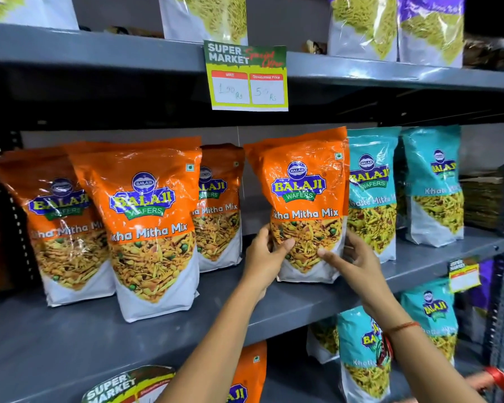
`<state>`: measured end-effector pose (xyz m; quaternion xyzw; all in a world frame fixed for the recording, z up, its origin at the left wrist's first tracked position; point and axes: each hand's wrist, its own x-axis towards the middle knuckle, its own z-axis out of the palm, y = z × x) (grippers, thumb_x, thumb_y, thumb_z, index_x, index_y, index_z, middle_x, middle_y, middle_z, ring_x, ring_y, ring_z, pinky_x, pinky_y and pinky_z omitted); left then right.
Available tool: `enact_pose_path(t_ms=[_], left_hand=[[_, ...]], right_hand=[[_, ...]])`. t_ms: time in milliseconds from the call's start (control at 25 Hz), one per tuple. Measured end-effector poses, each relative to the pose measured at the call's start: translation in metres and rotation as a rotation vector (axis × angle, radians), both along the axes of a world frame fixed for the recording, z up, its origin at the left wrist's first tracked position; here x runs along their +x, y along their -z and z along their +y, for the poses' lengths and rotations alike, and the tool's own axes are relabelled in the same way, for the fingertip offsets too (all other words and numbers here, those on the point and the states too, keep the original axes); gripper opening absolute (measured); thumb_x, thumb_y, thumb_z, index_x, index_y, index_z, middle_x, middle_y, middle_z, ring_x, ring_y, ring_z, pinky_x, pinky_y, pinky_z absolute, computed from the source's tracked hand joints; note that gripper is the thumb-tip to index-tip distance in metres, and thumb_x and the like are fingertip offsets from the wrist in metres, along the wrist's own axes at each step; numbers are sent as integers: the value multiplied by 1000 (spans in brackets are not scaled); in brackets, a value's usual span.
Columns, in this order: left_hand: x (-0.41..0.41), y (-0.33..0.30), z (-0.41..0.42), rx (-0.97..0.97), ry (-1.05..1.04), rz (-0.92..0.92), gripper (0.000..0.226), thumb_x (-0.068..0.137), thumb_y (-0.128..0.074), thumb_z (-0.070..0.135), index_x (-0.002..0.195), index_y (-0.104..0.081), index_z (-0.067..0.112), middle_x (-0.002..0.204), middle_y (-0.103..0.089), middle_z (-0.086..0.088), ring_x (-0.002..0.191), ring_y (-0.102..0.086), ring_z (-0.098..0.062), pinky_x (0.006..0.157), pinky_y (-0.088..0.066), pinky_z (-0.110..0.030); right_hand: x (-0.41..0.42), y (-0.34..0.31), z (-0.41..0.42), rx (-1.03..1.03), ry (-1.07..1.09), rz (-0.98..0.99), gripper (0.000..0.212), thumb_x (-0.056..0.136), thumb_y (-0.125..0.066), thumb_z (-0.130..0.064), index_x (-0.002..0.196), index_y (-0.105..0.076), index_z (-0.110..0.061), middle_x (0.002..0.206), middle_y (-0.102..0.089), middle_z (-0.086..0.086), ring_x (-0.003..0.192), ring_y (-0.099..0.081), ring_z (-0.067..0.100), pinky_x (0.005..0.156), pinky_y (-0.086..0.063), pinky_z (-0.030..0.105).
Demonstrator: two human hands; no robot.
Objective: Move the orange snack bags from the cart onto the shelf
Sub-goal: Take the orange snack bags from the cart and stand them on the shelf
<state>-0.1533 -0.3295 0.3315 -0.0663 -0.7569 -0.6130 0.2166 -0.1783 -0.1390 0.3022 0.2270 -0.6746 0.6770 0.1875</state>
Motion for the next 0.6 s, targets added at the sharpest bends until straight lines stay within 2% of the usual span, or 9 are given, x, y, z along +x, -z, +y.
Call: enact_pose_path(t_ms=[80, 160, 240, 320, 440, 520, 600], left_hand=[[9, -2, -1, 4, -4, -9, 57, 84, -70, 29, 135, -44, 26, 139, -54, -1, 124, -53, -16, 97, -45, -29], [27, -11, -3, -1, -33, 9, 69, 85, -69, 28, 145, -35, 20, 150, -43, -4, 136, -44, -20, 107, -40, -32], [53, -24, -11, -14, -86, 98, 68, 86, -68, 25, 145, -36, 20, 152, -42, -5, 137, -42, -17, 107, -39, -27], [88, -37, -28, -11, -153, 239, 61, 86, -68, 24, 142, -43, 21, 146, -49, -4, 133, -48, -14, 101, -42, -18], [147, -57, -73, 30, -305, 449, 53, 84, -70, 25, 134, -53, 20, 130, -62, 2, 119, -59, -4, 88, -48, -7], [179, -69, -109, 79, -408, 555, 48, 83, -71, 23, 129, -58, 19, 121, -65, 4, 110, -64, -2, 82, -49, -7], [208, -76, -157, 130, -518, 616, 44, 83, -72, 21, 124, -58, 26, 116, -67, 3, 104, -66, 0, 83, -50, -9]], right_hand=[[7, -2, -3, -18, 60, -4, 76, 66, -81, -45, 133, -54, -23, 129, -66, -2, 116, -64, 16, 90, -55, 26], [17, -9, -6, -67, 203, 32, 87, 65, -80, -51, 141, -45, -27, 141, -55, 1, 125, -55, 19, 102, -48, 37], [31, -23, -16, -154, 325, 119, 87, 67, -80, -56, 142, -42, -31, 143, -50, 3, 130, -50, 18, 109, -42, 41], [52, -42, -39, -246, 357, 215, 82, 72, -80, -54, 142, -42, -34, 142, -49, 0, 131, -48, 12, 113, -40, 41], [93, -71, -96, -371, 272, 293, 77, 76, -79, -42, 143, -42, -31, 143, -49, 0, 130, -49, 8, 112, -41, 39], [122, -83, -137, -414, 152, 313, 74, 77, -79, -37, 141, -44, -29, 142, -50, 0, 129, -50, 8, 110, -43, 35], [154, -87, -185, -412, 7, 341, 71, 78, -78, -35, 140, -46, -27, 140, -50, 2, 128, -50, 8, 108, -44, 31]])
